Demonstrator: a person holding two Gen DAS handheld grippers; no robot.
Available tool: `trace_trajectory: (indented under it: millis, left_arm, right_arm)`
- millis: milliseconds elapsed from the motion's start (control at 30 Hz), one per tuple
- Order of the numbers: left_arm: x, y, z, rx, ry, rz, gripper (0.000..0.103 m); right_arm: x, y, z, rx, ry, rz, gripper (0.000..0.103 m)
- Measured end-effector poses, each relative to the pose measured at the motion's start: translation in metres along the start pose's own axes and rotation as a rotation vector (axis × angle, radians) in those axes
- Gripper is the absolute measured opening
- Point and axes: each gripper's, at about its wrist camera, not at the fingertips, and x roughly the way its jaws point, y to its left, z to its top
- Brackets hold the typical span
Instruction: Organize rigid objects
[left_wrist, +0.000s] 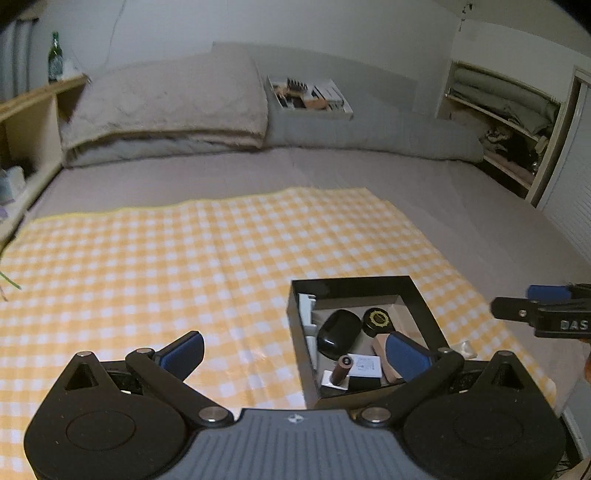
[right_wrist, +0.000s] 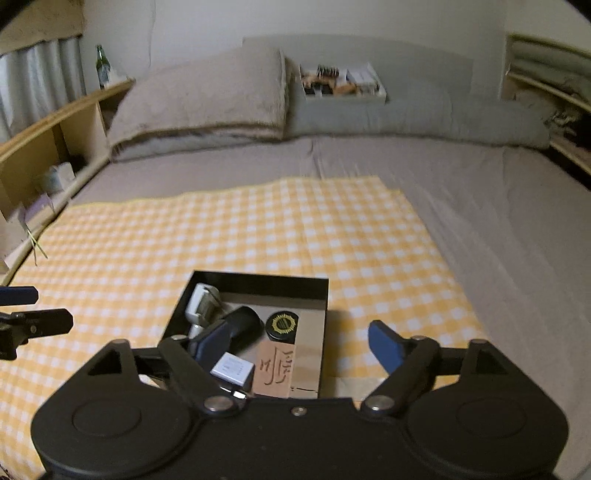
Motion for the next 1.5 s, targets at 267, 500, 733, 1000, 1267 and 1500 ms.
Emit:
trace_trajectory:
  millis: [267,500,733,1000,1267,1500]
  left_arm:
    - [-0.035,-0.005,-0.023,0.055,-0.065,0.030,0.103]
    - [-0.053,-0.012,-0.044,0.107,-0.115,0.062,0.103]
    - [-0.060,-0.008,-0.056,0.080,-0.123,0.068,0.103]
    - [-0.063,-0.010,-0.063,0.086,-0.129,0.077,0.103]
    - [-0.065,-0.012,-0.065,0.086,-0.134,0.075,0.103]
    - [-0.067,-0.012,-0.066,0.080,-0.140,0.073,0.103]
  right_arm:
    - [-0.049,0.017,-0.025,-0.002,-0.137,0.002,0.099]
    - [-0.065,0.028,-0.048,-0.011,-0.180,-0.011,0.103]
    - [-0.072,0.036,-0.063,-0.034,-0.200,-0.002,0.103]
    - [-0.077,0.042,-0.074,-0.042,-0.206,0.018,0.103]
    - [-0.080,0.043,-0.077,-0.039,-0.213,0.004,0.103]
    - [-0.080,0.046,-0.078,-0.049,-0.209,0.000,0.103]
